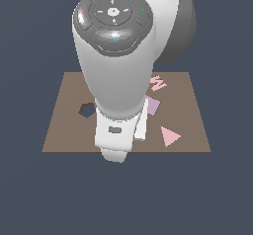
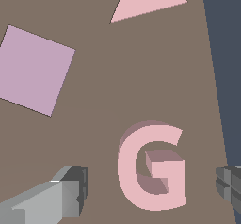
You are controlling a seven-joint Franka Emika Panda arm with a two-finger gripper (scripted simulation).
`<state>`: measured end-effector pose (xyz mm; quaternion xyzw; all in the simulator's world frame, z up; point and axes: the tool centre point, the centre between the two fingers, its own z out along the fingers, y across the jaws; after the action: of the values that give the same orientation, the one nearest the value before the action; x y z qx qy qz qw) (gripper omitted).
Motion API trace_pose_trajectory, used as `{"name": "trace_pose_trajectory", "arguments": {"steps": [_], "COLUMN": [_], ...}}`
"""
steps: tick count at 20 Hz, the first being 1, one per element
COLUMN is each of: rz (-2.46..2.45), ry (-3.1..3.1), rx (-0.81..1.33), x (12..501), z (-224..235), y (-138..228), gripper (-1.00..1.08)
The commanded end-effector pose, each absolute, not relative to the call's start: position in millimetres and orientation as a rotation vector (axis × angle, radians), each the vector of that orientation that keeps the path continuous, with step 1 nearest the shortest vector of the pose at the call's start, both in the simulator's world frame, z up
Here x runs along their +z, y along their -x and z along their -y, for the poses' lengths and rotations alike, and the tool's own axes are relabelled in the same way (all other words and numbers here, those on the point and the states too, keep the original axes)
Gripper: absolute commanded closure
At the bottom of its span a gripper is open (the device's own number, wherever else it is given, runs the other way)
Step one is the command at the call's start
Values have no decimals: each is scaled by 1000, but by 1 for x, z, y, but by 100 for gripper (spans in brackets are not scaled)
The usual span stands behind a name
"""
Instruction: Insert a designated object into the corresponding slot on a board.
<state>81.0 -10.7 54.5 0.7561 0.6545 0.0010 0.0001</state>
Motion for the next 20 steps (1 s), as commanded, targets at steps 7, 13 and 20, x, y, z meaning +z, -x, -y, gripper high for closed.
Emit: {"name": "trace_pose_trajectory", "arguments": {"steps": [7, 13, 20], "rz": [-2108, -2112, -2114], "ry": [-2330, -2325, -2324], "rx": [0, 0, 0], "x": [50, 36, 30], "z": [8, 8, 8], "y": [-82, -82, -82], "gripper": [-92, -92, 108]}}
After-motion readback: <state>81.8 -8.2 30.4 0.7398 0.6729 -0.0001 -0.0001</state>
